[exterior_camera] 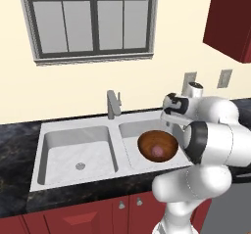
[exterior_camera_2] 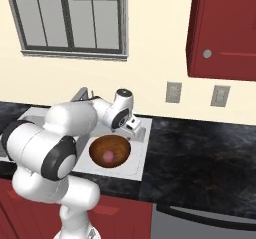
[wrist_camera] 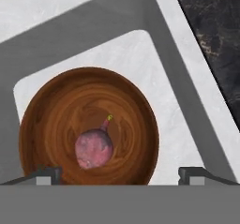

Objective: Pick the onion from the cabinet and place it in the bowl. Then pick the bowl and place it in the sink. Then turn on the sink facuet.

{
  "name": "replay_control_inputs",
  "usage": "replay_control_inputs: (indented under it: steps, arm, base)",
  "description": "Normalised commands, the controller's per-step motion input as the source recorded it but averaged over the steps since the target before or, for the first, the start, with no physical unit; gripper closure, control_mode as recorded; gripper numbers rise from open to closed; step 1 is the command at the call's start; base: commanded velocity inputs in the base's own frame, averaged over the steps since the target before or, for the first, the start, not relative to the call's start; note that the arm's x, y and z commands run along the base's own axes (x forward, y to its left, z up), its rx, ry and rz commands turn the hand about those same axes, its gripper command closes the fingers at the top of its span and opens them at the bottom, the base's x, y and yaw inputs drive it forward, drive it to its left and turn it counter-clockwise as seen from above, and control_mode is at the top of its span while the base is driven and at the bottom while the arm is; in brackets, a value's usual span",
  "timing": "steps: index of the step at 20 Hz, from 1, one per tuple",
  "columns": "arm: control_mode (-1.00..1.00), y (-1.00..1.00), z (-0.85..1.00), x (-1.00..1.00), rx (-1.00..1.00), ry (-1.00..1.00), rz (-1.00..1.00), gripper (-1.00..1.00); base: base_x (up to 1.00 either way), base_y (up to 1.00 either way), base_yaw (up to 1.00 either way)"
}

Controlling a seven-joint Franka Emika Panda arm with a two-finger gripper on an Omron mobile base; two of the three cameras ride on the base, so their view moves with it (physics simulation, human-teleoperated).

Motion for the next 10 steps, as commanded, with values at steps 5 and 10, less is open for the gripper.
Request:
replay_control_inputs:
  steps: [5,10]
  arm:
    - [-1.0,0.2,0.39,-0.39,0.17,0.01,0.04,-1.0]
    - [-1.0,0.32,0.36,-0.42,0.32,0.0,0.0,-1.0]
  base:
    - [0.0,0.0,0.0]
    - [0.0,0.0,0.0]
